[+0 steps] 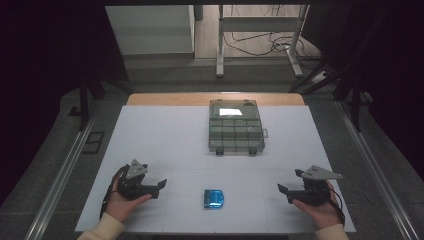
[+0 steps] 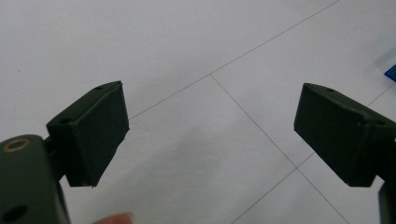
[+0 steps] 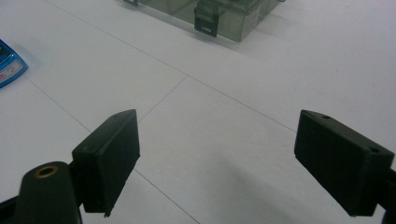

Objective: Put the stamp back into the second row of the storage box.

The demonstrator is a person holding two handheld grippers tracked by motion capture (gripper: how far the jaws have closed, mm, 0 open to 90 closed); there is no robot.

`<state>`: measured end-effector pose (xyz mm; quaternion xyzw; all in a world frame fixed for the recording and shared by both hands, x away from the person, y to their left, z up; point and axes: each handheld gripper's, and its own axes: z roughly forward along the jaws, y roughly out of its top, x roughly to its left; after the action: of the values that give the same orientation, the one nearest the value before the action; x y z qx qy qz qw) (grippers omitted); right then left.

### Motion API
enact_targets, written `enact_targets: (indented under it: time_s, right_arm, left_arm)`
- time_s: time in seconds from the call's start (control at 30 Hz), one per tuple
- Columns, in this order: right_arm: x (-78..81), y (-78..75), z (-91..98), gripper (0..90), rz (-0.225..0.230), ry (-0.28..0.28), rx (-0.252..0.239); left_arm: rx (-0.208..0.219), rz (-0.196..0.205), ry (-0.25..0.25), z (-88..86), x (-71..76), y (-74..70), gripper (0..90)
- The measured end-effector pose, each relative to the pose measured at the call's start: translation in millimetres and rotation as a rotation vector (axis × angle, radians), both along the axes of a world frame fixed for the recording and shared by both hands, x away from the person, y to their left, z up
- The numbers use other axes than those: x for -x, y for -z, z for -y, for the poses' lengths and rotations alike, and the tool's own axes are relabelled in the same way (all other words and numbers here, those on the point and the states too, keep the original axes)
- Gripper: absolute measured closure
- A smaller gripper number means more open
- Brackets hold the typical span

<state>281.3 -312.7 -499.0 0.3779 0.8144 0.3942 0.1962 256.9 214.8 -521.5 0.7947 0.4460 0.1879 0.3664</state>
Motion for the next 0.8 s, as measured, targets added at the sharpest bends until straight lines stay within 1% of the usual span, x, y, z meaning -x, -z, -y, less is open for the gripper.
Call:
enact_targets:
  time_s: [0.1,0.8]
  right_arm:
    - [-0.2,0.4,0.1,14.6,-0.002,-0.001,0.002]
    - [-1.9,2.0,0.1,15.1,-0.012,0.005,0.013]
  left_arm:
    - [-0.005,0.000,0.000,-0.2,0.2,-0.1,10.4]
    - [-0.003,0.005,0.007,-0.6,2.4,-1.1,10.5]
